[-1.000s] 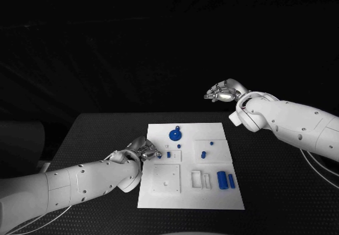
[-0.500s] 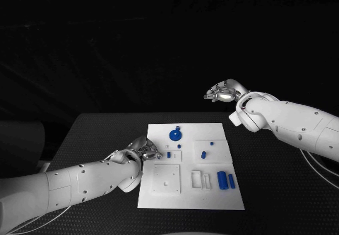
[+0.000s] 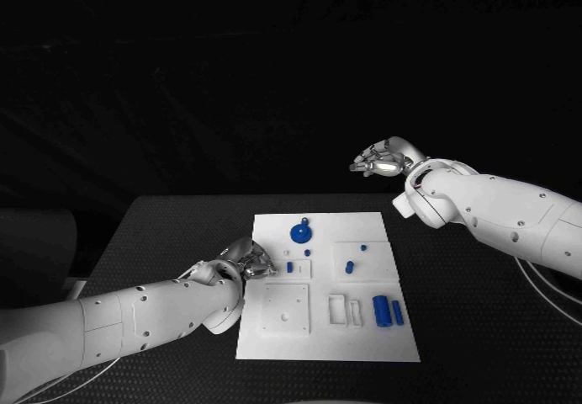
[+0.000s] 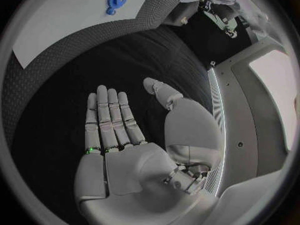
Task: Assemble the parts on the task board
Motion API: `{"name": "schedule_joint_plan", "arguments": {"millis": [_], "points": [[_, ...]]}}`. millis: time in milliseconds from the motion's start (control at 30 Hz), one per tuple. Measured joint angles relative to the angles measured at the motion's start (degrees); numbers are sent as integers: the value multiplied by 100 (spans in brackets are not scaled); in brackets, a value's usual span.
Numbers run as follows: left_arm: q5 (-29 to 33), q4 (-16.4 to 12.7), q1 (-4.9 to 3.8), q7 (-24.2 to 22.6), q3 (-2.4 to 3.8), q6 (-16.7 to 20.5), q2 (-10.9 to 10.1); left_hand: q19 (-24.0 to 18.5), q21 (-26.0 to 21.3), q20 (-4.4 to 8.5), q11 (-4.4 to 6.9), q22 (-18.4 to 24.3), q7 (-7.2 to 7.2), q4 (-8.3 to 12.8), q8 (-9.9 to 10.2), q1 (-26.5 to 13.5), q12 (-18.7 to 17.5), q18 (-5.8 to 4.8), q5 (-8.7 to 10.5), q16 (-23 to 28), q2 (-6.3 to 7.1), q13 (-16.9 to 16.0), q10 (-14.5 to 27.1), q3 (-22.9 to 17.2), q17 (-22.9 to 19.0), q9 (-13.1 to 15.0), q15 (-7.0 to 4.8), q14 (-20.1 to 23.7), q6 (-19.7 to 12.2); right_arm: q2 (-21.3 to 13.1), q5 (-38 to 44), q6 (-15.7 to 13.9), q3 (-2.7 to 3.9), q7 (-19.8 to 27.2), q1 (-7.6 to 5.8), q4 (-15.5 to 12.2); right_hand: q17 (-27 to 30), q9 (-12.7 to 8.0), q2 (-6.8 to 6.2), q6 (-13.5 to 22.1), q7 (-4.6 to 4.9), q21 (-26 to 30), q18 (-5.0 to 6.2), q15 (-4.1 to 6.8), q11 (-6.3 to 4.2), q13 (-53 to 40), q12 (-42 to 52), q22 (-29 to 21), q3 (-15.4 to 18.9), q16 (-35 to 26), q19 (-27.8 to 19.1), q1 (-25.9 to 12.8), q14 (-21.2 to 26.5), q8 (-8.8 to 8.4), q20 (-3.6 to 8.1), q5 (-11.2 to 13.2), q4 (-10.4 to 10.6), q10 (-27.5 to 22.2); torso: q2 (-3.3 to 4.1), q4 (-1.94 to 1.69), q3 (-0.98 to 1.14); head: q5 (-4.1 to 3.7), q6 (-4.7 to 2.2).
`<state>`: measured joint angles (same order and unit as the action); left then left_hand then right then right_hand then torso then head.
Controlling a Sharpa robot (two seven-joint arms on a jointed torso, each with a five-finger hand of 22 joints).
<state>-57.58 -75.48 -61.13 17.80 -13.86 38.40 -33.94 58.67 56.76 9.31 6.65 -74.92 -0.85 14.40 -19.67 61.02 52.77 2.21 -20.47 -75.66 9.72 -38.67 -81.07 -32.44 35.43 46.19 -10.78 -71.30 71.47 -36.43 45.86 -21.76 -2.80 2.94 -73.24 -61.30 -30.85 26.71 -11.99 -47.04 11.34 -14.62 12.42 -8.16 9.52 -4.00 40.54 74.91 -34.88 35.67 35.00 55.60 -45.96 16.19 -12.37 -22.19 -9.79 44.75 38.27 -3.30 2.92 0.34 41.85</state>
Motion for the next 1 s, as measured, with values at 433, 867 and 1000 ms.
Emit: {"name": "schedule_joint_plan", "arguments": {"millis": [433, 867, 1000], "points": [[237, -261, -11, -233, 7, 36, -311, 0, -2, 0, -57, 1, 68, -92, 62, -41, -49, 0, 101, 71, -10, 49, 59, 14, -49, 14, -8, 9, -172, -5, 0, 0, 0, 0, 0, 13, 0, 1, 0, 0, 0, 0, 0, 0, 0, 0, 0, 0, -16, 0, 0, 0, 0, 0, 0, 0, 16, 0, 0, 1, -2, -12, -22], [513, -658, -992, -402, 72, -696, -912, -434, -593, -155, -325, 100, 371, -639, 437, -396, -773, -1, 832, 756, 454, 446, 567, 18, -395, -126, 211, 569, -842, 5, -1, 3, 0, 2, 9, 72, 0, 1, 0, 0, 0, 0, 1, 0, 0, 0, 0, 0, -16, 0, 0, 0, 0, 0, 0, 0, 16, 0, -5, -8, -14, 8, -75], [486, -500, -1215, -324, 70, -1246, -985, -575, -818, -204, -399, 163, 445, -695, 463, -377, -1050, -64, 983, 1021, 458, 586, 696, 21, -505, -88, 342, 708, -951, 10, -1, 6, 0, 2, 15, 80, -1, 1, 0, 0, 0, 0, 0, 0, 0, 0, 0, 0, -16, 0, 0, 0, 0, 0, 0, 0, 16, 0, -3, -7, -14, 36, -81]]}}
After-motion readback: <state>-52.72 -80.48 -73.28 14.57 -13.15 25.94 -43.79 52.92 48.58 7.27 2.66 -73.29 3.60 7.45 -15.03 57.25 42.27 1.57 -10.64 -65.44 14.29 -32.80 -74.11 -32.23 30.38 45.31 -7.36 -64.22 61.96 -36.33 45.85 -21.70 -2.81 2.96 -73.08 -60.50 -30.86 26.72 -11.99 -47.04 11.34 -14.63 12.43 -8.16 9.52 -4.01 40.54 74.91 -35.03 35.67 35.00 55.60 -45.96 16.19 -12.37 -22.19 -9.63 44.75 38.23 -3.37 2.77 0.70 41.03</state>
